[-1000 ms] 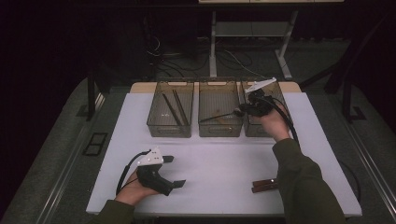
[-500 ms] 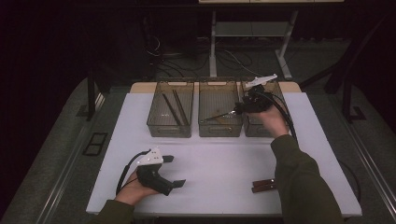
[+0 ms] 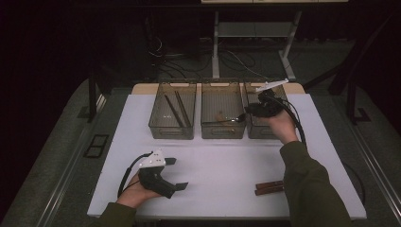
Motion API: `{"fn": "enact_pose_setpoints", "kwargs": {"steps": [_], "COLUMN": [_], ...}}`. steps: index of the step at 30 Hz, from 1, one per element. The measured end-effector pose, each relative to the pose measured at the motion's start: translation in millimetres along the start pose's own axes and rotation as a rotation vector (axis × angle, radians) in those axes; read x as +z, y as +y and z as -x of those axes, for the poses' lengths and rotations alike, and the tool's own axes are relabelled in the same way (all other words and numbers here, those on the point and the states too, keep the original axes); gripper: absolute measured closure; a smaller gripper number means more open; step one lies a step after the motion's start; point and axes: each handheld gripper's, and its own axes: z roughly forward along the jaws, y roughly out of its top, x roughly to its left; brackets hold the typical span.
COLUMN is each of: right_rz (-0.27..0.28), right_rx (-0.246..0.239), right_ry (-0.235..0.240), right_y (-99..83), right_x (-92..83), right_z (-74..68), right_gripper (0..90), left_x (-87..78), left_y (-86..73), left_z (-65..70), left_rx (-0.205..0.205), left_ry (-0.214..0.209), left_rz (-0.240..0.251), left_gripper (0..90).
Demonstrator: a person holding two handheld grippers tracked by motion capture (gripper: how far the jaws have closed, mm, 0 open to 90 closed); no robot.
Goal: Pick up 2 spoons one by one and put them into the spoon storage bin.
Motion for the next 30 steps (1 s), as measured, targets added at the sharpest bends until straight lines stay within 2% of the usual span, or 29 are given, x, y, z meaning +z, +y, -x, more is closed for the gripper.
{"fn": "enact_pose_setpoints", "kwargs": {"steps": [6,8,11,15,18,22,29,30], "right_rz": [0.022,0.027,0.022,0.011,-0.01,-0.003,0.037,0.041], "right_rx": [0.005,0.014,0.003,-0.016,-0.022,-0.031,-0.023,-0.023], "right_ry": [0.027,0.064,0.103,0.141,0.142,0.138,0.14,0.14], "right_y": [-9.4,-13.4,-19.3,-25.6,-28.6,-28.9,-30.4,-31.9], "right_x": [-5.7,-8.3,-8.8,-6.2,-1.9,-2.8,-18.5,-21.4], "right_z": [1.7,-1.0,-5.8,-11.2,-13.8,-14.8,-13.8,-13.8], "right_gripper": [81.2,85.1,88.9,89.8,89.8,89.8,89.3,86.1], "left_x": [-0.2,-0.2,0.0,0.4,0.3,-0.1,0.0,-0.1], "left_y": [-0.1,0.0,0.0,-0.2,-0.2,-0.1,-0.1,-0.2], "left_z": [-0.5,-0.3,-0.3,-0.1,-0.3,-0.5,-0.4,-0.5], "left_rx": [0.003,0.005,0.005,0.005,0.006,0.005,0.005,0.006], "left_ry": [0.001,0.001,0.002,0.003,0.003,0.003,0.003,0.003], "left_rz": [-0.005,-0.004,-0.007,-0.005,-0.006,-0.008,-0.009,-0.01], "left_gripper": [0.0,0.0,0.0,0.0,0.0,0.0,0.0,0.0]}}
